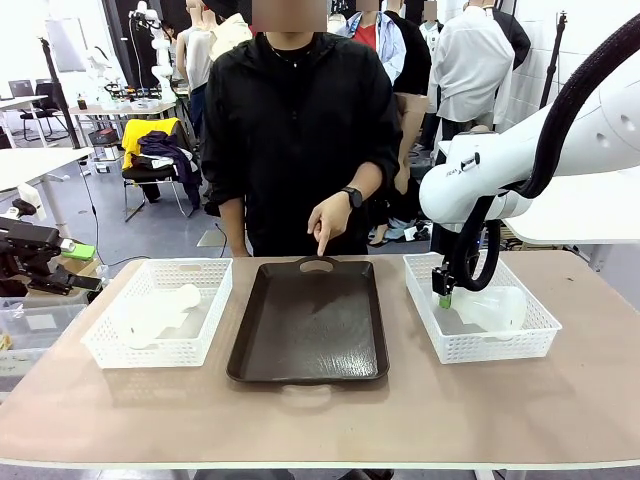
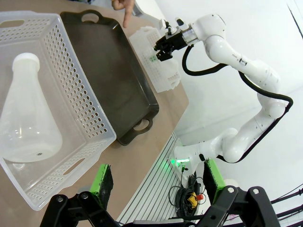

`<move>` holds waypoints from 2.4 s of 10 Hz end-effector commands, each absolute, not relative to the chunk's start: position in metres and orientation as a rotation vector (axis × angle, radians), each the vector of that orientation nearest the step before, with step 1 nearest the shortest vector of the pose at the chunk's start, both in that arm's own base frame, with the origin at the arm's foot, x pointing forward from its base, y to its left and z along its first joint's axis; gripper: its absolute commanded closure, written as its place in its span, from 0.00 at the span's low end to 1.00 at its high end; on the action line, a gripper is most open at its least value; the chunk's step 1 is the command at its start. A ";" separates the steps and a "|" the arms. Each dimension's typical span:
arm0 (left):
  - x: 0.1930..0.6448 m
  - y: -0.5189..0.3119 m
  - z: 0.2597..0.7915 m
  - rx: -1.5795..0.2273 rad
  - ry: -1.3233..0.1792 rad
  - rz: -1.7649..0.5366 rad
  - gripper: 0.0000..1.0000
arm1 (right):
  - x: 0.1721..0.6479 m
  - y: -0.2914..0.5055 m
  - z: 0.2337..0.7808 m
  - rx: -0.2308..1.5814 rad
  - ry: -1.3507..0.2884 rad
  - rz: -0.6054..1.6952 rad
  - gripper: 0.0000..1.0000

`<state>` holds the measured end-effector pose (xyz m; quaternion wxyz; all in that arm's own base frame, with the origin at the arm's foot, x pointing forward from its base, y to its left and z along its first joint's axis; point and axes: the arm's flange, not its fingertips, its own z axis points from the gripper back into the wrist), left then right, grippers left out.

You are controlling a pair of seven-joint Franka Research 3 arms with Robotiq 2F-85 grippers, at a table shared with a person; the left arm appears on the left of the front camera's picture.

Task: Prepare the laboratory tools.
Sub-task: While moving the picked Big flask to the Handle tray indicated by the person, stop as directed by the person.

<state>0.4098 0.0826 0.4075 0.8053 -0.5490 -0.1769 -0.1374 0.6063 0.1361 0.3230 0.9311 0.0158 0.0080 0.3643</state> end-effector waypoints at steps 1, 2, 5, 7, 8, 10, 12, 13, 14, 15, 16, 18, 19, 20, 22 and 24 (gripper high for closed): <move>0.409 0.084 0.408 -1.173 -0.381 -0.295 0.00 | 0.606 0.136 0.323 0.032 0.016 0.746 1.00; 0.409 0.084 0.408 -1.173 -0.381 -0.295 0.00 | 0.596 0.141 0.340 -0.028 0.043 0.710 1.00; 0.409 0.084 0.408 -1.173 -0.381 -0.295 0.00 | 0.569 0.153 0.408 -0.118 -0.011 0.664 1.00; 0.409 0.084 0.408 -1.173 -0.381 -0.295 0.00 | 0.553 0.164 0.458 -0.120 -0.067 0.663 1.00; 0.409 0.084 0.408 -1.173 -0.381 -0.295 0.00 | 0.542 0.178 0.479 -0.114 -0.115 0.684 1.00; 0.409 0.084 0.408 -1.173 -0.381 -0.295 0.00 | 0.523 0.220 0.506 -0.110 -0.117 0.782 1.00; 0.409 0.084 0.408 -1.173 -0.381 -0.295 0.00 | 0.519 0.287 0.519 -0.095 -0.090 0.901 1.00; 0.409 0.084 0.408 -1.173 -0.381 -0.295 0.00 | 0.523 0.316 0.517 -0.086 -0.069 0.959 1.00; 0.409 0.084 0.408 -1.173 -0.381 -0.295 0.00 | 0.527 0.346 0.510 -0.080 -0.012 1.034 1.00; 0.409 0.084 0.408 -1.173 -0.381 -0.295 0.00 | 0.533 0.377 0.499 -0.088 0.026 1.068 1.00; 0.409 0.084 0.408 -1.173 -0.381 -0.295 0.00 | 0.539 0.403 0.491 -0.076 0.059 1.094 1.00; 0.409 0.084 0.408 -1.173 -0.381 -0.295 0.00 | 0.555 0.448 0.471 -0.077 0.122 1.130 1.00; 0.409 0.084 0.408 -1.173 -0.381 -0.295 0.00 | 0.565 0.462 0.457 -0.047 0.136 1.148 1.00; 0.409 0.084 0.408 -1.173 -0.381 -0.295 0.00 | 0.575 0.470 0.438 0.005 0.135 1.158 1.00; 0.409 0.084 0.408 -1.173 -0.381 -0.295 0.00 | 0.586 0.471 0.417 0.102 0.069 1.175 1.00; 0.409 0.084 0.408 -1.173 -0.381 -0.295 0.00 | 0.604 0.467 0.404 0.173 0.028 1.154 1.00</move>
